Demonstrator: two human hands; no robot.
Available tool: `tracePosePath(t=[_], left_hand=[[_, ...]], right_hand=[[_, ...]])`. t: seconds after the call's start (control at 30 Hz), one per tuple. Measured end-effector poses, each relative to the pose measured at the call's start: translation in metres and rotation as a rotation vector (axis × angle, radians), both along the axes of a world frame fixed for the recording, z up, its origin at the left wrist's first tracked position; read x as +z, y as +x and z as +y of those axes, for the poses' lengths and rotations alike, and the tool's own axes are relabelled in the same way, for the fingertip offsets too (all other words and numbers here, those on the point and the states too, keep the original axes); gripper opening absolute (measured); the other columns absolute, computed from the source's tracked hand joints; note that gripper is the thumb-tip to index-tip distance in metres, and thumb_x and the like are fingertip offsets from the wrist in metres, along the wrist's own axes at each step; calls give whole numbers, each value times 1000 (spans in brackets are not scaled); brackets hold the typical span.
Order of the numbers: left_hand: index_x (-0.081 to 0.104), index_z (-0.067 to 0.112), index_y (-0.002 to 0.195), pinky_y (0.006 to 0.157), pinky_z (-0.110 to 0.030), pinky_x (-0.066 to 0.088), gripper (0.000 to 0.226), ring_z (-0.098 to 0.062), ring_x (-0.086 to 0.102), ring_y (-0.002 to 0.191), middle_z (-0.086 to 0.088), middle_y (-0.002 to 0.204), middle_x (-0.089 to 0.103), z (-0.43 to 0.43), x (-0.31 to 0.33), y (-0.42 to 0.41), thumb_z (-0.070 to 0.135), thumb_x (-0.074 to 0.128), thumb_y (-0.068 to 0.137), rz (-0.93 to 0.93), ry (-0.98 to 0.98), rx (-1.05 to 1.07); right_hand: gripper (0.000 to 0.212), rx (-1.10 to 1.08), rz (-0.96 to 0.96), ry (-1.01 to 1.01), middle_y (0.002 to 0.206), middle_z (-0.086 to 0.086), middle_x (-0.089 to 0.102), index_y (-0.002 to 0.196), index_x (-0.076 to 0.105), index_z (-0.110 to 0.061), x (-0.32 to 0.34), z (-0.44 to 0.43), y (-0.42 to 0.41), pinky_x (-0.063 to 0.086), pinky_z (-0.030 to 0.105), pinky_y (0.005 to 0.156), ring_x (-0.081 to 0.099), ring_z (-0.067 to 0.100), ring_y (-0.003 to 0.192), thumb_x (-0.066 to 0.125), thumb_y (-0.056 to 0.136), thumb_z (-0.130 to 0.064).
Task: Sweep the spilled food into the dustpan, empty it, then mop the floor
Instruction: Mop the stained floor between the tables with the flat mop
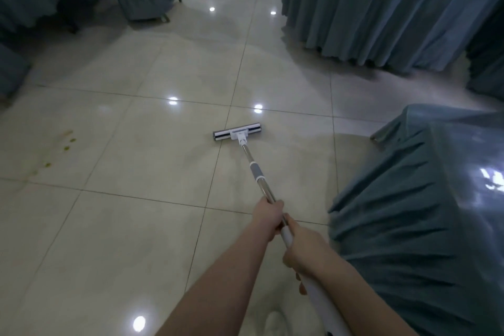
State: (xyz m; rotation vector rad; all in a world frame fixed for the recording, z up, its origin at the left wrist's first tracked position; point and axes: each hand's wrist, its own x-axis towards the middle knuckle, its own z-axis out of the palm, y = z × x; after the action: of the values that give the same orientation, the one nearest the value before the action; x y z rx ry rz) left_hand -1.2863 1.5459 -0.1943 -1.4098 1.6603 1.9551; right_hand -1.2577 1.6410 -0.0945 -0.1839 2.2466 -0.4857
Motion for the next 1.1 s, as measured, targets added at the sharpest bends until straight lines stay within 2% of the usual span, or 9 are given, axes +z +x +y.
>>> tracePosePath(t=[0.07,0.2,0.3,0.47,0.6,0.7,0.83,0.97,1.1], left_hand=[[53,10,109,74,-42,57,21,-34,64,93,-15,101,60,-21,-1,-15,20,54,90,-8,-18,-18],[52,13,110,67,-35,57,21,-31,64,90,-13,100,60,-72,-10,-43,21,54,91,-27,-4,-33],[51,10,106,71,-42,60,20,-33,67,89,-14,96,61,-122,-18,-68,21,55,89,-13,17,-35],[50,10,107,42,-22,48,17,-18,60,64,-11,93,58,-221,-27,-115,19,53,93,17,37,-96],[52,9,100,57,-32,54,13,-25,61,75,-13,91,59,-300,-26,-128,18,54,91,27,-2,-140],[51,8,91,66,-40,54,7,-27,58,68,-10,78,54,-336,-27,-107,14,54,90,38,24,-143],[52,12,87,80,-51,55,5,-32,59,76,-14,83,57,-348,-32,-57,17,53,86,36,35,-167],[53,10,101,78,-48,57,15,-32,61,78,-15,90,58,-336,-36,23,18,53,88,28,68,-157],[54,13,101,80,-51,58,20,-36,67,89,-17,94,63,-319,-39,127,24,54,84,1,84,-189]], right_hand=[[69,37,3,15,102,5,60,149,27,-31,-2,-20,-18,39,19,41,52,11,58,50,86,-12],[73,55,-25,77,114,8,63,150,26,-29,-5,-73,-44,47,21,57,61,18,76,54,85,-14],[73,34,-52,88,113,7,62,150,26,-28,-9,-123,-67,42,19,47,53,11,62,55,84,-11],[71,-52,-81,28,94,6,59,147,28,-30,-9,-219,-110,57,33,58,64,22,71,52,85,-5],[64,-43,-50,-12,117,15,61,147,30,-20,-11,-299,-118,58,39,81,65,32,100,50,88,-5],[66,-135,-107,-41,112,12,57,146,29,-22,-15,-337,-95,58,45,84,64,33,104,50,86,-3],[68,-62,-103,-40,109,9,51,147,26,-18,-10,-351,-41,53,44,93,60,34,113,51,85,-3],[67,-45,-135,-20,82,-1,46,146,29,-20,-1,-340,36,54,42,92,62,29,102,56,85,-6],[64,-55,-151,-32,94,4,51,139,36,-19,6,-319,142,56,45,88,60,29,93,56,79,-5]])
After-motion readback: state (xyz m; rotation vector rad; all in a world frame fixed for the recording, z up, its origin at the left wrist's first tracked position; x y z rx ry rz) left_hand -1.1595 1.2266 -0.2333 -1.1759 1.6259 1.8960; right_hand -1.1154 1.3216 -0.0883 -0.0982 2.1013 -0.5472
